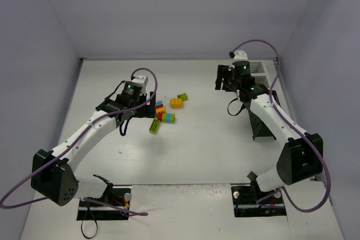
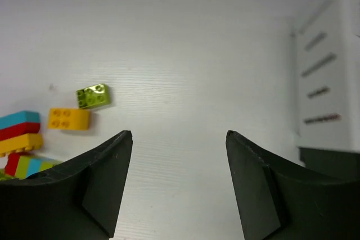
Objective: Sort the legos into containers by color
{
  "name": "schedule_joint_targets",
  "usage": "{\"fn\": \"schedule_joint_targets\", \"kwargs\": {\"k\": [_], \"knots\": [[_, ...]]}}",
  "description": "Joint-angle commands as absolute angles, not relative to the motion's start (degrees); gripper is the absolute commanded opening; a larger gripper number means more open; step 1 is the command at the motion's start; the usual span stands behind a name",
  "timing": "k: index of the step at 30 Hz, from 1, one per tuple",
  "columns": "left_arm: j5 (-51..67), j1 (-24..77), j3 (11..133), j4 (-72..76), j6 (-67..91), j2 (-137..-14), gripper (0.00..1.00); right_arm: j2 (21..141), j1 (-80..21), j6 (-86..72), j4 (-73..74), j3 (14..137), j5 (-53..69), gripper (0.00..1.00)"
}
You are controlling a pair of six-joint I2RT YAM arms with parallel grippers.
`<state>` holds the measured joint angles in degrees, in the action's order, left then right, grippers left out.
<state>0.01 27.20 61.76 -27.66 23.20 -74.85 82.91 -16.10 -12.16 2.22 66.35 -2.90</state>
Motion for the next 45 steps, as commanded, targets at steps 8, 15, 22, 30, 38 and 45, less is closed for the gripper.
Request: {"fn": "schedule_joint_targets", "kwargs": {"k": [8, 15, 22, 30, 38, 45], "knots": [[-0.44, 26.54, 63.46, -27.59, 21.80, -71.37, 0.78, 100.18, -26.45, 7.54, -1.85, 77.07, 24.59, 0.67], [-1.49, 26.54, 62.40, -29.53, 20.83, -68.73, 0.78, 110.63, -30.76, 18.88, 2.55, 86.12, 27.42, 0.69], [-2.55, 26.37, 61.61, -32.08, 20.22, -66.45, 0.78, 118.47, -33.13, 26.62, 5.53, 93.24, 24.88, 0.69], [-3.60, 26.28, 61.00, -33.31, 19.60, -64.78, 0.78, 124.36, -33.84, 28.74, 6.77, 97.82, 20.40, 0.67], [-3.43, 26.10, 61.00, -32.61, 19.42, -65.39, 0.78, 123.67, -34.28, 29.01, 6.77, 96.07, 15.82, 0.40], [-2.90, 26.10, 61.35, -31.20, 19.25, -66.88, 0.78, 117.78, -33.49, 24.37, 5.81, 92.99, 14.76, 0.00]]}}
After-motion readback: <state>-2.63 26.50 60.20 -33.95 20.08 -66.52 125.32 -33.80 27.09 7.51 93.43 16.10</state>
